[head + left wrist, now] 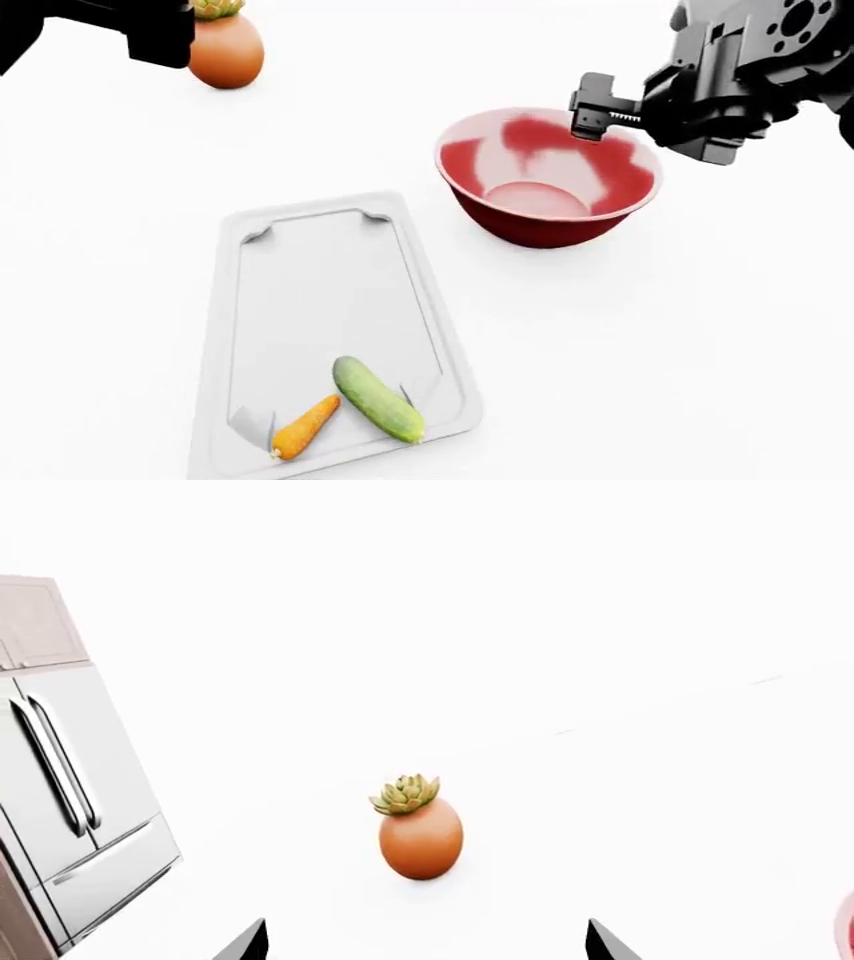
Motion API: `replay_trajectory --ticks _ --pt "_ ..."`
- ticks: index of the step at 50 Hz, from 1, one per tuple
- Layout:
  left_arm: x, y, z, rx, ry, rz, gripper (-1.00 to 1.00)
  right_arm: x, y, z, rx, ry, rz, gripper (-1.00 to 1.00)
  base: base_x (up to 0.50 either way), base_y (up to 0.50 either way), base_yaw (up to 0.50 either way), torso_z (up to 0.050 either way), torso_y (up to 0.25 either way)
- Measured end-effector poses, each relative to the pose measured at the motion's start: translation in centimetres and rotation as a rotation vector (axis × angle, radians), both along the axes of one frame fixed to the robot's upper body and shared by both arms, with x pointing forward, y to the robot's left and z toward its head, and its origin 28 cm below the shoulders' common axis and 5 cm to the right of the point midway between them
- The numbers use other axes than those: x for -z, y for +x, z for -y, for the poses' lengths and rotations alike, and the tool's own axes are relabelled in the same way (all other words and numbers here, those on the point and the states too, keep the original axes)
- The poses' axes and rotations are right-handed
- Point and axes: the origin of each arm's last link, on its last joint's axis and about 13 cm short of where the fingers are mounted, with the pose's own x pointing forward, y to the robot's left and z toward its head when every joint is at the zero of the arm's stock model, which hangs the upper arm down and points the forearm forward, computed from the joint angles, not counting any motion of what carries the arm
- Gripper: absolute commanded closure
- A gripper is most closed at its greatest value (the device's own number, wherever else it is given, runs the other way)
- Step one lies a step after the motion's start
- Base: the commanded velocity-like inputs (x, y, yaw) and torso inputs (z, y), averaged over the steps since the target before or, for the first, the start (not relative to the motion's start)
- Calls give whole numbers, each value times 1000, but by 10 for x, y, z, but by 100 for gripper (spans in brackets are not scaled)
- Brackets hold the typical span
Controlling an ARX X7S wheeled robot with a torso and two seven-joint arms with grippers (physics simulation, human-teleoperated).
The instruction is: Place the two vegetables and bowl onto the tray for setting up a vegetable dip station.
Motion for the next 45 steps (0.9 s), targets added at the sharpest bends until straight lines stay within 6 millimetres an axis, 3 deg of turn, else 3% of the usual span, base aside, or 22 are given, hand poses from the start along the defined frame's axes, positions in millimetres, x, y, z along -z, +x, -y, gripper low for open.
replay_trajectory --ticks 22,45 --pt "1 -2 1 0 -5 -1 -100 19 -11 15 78 13 -56 -100 0 0 0 0 0" --pt "4 3 0 3 -2 -6 -100 61 6 22 96 98 -71 -100 0 0 0 0 0"
